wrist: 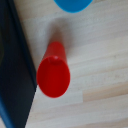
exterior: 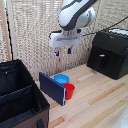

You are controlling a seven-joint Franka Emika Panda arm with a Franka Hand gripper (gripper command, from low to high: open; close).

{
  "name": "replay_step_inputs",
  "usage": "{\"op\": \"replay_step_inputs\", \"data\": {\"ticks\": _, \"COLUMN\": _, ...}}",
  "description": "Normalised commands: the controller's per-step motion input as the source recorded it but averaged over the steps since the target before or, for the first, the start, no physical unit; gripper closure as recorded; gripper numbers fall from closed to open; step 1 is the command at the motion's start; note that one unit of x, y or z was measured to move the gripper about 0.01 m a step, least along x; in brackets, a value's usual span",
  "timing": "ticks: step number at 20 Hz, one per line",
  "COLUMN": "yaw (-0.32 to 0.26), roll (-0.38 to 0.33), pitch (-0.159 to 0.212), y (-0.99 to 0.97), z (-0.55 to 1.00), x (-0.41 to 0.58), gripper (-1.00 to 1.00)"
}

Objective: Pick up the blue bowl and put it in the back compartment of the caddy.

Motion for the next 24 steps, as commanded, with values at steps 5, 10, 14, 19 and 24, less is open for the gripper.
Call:
{"op": "replay_step_inputs", "data": {"ticks": 5, "yaw": 0.0, "roll": 0.033, "pitch": 0.032, "y": -0.58, "z": -0.11, "x": 0.108, "gripper": -1.0}}
{"op": "replay_step_inputs", "data": {"ticks": 10, "yaw": -0.016, "roll": -0.002, "pitch": 0.073, "y": -0.26, "z": -0.36, "x": 0.168, "gripper": -1.0}}
{"op": "replay_step_inputs", "data": {"ticks": 14, "yaw": -0.006, "roll": -0.017, "pitch": 0.08, "y": -0.09, "z": -0.42, "x": 0.299, "gripper": -1.0}}
{"op": "replay_step_inputs", "data": {"ticks": 19, "yaw": 0.0, "roll": -0.03, "pitch": 0.079, "y": -0.05, "z": -0.42, "x": 0.35, "gripper": -1.0}}
{"op": "replay_step_inputs", "data": {"ticks": 24, "yaw": 0.0, "roll": -0.031, "pitch": 0.126, "y": -0.02, "z": -0.38, "x": 0.21, "gripper": -1.0}}
